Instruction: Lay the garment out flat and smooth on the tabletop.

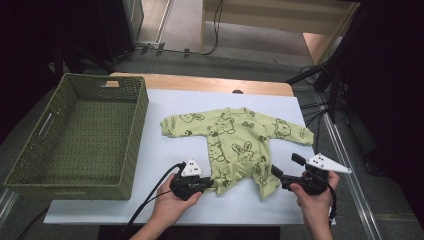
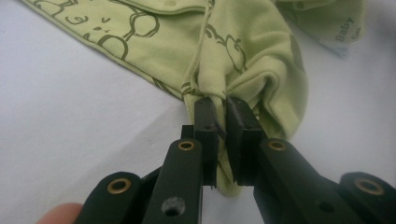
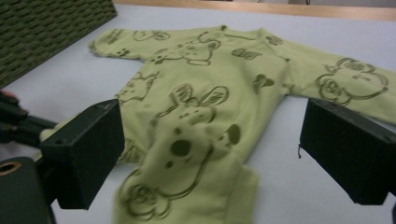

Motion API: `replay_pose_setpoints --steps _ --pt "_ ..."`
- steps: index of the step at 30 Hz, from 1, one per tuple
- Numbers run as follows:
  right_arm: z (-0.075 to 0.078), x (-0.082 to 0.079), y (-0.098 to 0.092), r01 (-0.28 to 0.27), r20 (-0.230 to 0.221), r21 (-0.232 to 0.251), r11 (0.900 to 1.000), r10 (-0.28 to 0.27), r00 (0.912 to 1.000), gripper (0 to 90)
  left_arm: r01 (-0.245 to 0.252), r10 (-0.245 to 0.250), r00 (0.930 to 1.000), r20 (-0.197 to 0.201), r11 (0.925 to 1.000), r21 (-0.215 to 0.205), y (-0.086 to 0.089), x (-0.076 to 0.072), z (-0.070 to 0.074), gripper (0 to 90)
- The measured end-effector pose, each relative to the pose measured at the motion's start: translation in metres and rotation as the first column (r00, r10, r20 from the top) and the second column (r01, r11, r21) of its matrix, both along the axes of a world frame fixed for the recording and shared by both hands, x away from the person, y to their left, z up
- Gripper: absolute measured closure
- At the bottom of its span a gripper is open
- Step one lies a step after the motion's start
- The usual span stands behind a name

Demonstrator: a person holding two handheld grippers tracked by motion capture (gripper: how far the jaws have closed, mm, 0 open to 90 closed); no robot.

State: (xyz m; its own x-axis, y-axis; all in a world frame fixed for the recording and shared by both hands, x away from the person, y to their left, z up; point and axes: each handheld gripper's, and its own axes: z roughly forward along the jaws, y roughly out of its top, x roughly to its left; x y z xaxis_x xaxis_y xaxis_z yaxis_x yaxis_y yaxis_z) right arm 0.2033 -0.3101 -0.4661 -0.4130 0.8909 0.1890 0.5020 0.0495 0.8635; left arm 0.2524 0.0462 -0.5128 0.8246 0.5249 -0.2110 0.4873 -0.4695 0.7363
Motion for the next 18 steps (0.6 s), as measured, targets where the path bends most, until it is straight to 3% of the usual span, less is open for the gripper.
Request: replay_pose_setpoints --steps 5,10,13,18 --pt "-0.014 -0.024 0.016 -0.008 -0.031 -0.004 1.0 0.008 0.9995 14.4 0.003 -0.003 1.0 0.008 1.0 0.005 0.0 -0.001 0.001 83.2" --pt "-0.034 -0.043 0.029 0.003 -0.086 -0.065 0.998 -0.009 0.9963 24.6 0.002 -0.002 0.9998 0.018 1.0 -0.003 0.0 -0.002 0.0 83.3" --pt "-0.048 -0.051 0.035 0.016 -0.118 -0.114 0.993 -0.029 0.9926 34.8 0.001 -0.001 0.9997 0.023 1.0 -0.003 0.0 -0.003 0.0 83.3" --pt "-0.056 -0.048 0.038 0.017 -0.176 -0.139 0.99 -0.041 0.9835 58.3 0.001 -0.001 0.9997 0.023 1.0 -0.005 0.0 -0.003 0.0 83.3"
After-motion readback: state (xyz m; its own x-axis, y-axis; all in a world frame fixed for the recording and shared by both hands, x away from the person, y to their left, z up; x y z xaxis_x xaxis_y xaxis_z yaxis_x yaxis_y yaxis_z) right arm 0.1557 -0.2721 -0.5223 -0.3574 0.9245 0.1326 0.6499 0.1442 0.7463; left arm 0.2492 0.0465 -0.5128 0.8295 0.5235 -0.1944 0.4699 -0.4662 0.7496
